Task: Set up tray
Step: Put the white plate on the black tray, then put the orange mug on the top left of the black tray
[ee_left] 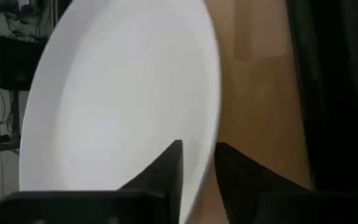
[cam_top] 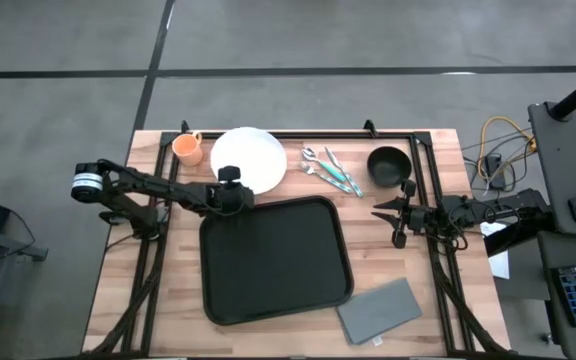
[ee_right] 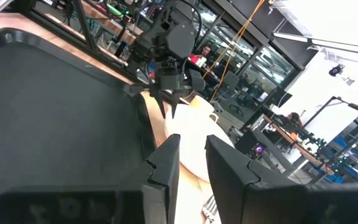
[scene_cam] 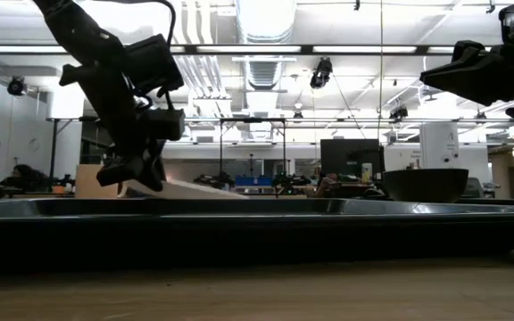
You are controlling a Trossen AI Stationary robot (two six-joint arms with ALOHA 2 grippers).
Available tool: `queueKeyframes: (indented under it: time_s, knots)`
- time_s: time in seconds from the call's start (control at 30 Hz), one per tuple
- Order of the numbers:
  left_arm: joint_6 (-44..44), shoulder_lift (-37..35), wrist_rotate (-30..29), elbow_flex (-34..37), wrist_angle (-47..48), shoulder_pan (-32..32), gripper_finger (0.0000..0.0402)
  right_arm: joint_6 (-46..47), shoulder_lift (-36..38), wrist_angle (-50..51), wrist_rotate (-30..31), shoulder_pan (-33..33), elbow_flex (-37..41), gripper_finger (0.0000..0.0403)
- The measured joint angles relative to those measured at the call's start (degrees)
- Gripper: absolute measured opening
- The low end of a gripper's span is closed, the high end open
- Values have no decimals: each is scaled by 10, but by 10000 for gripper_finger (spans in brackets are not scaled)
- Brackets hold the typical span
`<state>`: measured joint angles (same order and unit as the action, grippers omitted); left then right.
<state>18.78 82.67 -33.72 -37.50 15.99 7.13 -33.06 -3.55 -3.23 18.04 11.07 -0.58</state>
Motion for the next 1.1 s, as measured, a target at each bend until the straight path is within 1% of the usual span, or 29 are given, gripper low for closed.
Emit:
queueKeyframes:
  time_s: [0.1, 0.2, 0.53, 0.7, 0.83, 0.97, 1.1]
  knots:
    - [-11, -2, 0, 0, 0, 0, 101, 0, 0, 0, 0, 0, 0, 68]
    - [-28, -3, 0, -2, 0, 0, 111, 0, 0, 0, 0, 0, 0, 68]
    - [-44, -4, 1, -39, 7, -1, 115, 0, 0, 0, 0, 0, 0, 68]
    - [-93, -4, 2, -62, 63, -1, 115, 0, 0, 0, 0, 0, 0, 68]
    - [-140, -4, 6, -68, 110, -1, 115, 0, 0, 0, 0, 0, 0, 68]
    - [-149, -4, 6, -68, 131, -1, 115, 0, 0, 0, 0, 0, 0, 68]
    - [-149, -11, 6, -68, 134, -1, 115, 0, 0, 0, 0, 0, 0, 68]
